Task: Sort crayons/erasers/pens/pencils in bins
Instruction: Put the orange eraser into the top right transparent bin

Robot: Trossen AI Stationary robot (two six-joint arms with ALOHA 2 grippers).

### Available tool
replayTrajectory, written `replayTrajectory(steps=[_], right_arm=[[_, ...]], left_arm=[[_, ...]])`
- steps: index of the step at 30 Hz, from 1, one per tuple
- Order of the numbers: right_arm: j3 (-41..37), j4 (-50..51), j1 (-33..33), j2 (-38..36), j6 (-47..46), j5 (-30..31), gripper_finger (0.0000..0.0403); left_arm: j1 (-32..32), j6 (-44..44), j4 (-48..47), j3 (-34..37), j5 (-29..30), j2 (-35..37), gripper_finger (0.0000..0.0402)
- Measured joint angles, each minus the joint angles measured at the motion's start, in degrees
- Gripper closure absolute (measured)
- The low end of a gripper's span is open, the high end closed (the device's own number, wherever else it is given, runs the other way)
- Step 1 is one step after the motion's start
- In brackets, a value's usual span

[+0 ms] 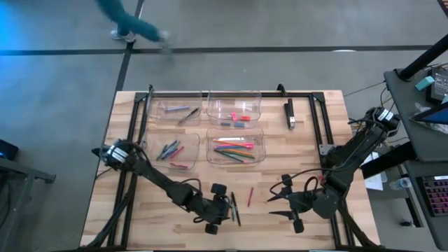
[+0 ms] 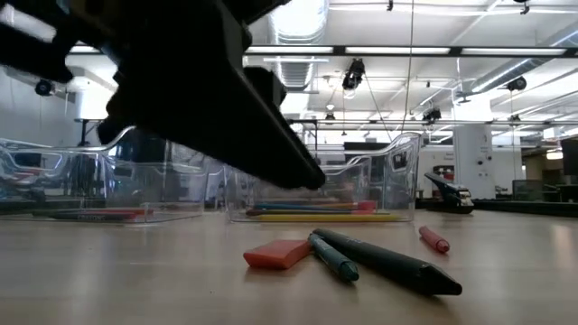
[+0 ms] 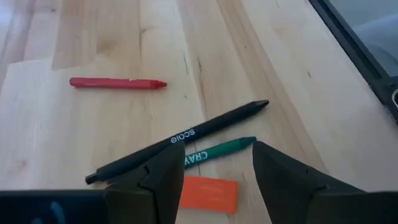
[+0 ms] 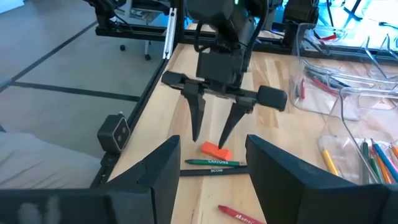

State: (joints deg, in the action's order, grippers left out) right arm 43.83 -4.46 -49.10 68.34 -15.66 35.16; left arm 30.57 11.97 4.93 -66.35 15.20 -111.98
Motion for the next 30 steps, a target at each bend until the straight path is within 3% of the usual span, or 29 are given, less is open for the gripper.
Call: replayTrajectory(steps=[8,30], right_arm=[[0.0,-0.14,0.0,0.0,0.68,0.0,0.0232],[0.0,-0.1,-0.02,0.0,0.85,0.02,0.0232]], left_arm=[[-0.07,1.27,0.2,0.01,0.86,-3.18,0.0229],[-0.49,-0.32,-1.88,0.04,3.71,-2.65,0.0229]])
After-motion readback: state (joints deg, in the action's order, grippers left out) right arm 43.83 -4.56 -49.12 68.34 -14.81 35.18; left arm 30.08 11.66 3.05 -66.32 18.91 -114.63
